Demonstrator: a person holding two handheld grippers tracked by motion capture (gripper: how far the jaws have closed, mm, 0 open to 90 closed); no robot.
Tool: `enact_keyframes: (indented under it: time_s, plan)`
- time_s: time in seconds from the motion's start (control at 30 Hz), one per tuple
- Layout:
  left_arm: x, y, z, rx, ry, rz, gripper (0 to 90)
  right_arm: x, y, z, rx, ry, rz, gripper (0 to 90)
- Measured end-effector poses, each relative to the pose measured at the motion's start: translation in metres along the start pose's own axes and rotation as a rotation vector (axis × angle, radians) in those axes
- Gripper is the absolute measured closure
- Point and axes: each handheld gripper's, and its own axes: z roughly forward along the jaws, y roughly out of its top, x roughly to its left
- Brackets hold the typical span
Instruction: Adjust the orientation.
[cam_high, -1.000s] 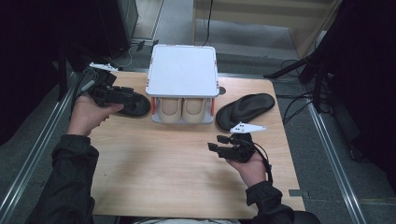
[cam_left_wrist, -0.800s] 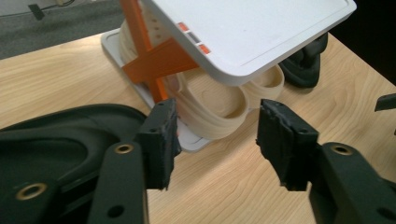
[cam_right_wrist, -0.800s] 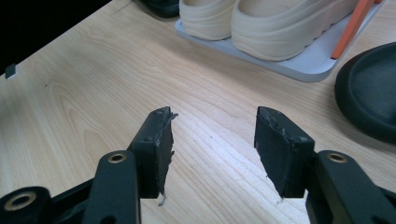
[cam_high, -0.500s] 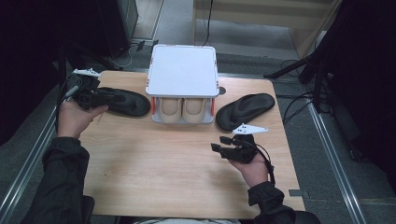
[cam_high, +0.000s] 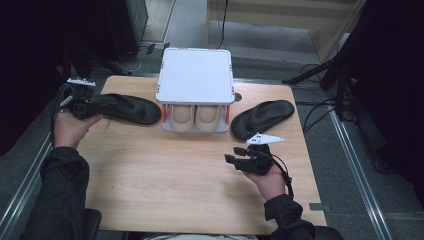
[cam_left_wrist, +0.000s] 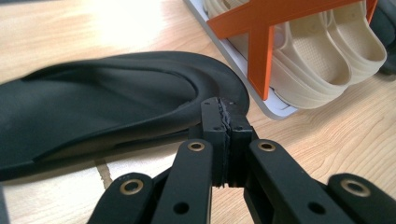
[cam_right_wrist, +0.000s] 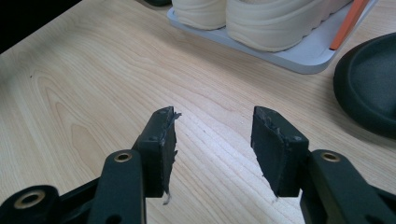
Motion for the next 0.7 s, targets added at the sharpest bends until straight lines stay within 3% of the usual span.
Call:
enact_keyframes:
  time_s: [0.07,0.17,0.3,0.4,0.47,0.57,0.7]
  plan:
    - [0.002,0.002,0.002,-0.009,0.018,0.001,90.0,-0.001,-0.001,-0.001,0.001,-0.006,0.003,51.0]
    - [0.008,0.006,0.005,0.005,0.012,0.018,90.0,-0.004,-0.002,-0.001,-0.002,-0.01,0.015,51.4]
    - [0.027,0.011,0.013,0.015,0.032,0.003,90.0,-0.003,-0.003,0.0,0.0,-0.012,0.022,51.6]
    - [0.041,0.014,0.021,0.022,0.017,-0.007,90.0,-0.003,-0.004,-0.001,-0.001,-0.014,0.021,51.6]
    - [0.052,0.016,0.027,0.061,0.043,-0.013,90.0,-0.003,-0.005,-0.002,0.002,-0.019,0.02,51.6]
    - [0.066,0.014,0.032,0.05,0.05,-0.045,90.0,-0.004,-0.008,0.0,0.019,-0.019,0.029,51.8]
    - [0.078,0.011,0.04,0.083,0.081,-0.049,90.0,-0.003,-0.009,0.002,0.022,-0.013,0.025,52.1]
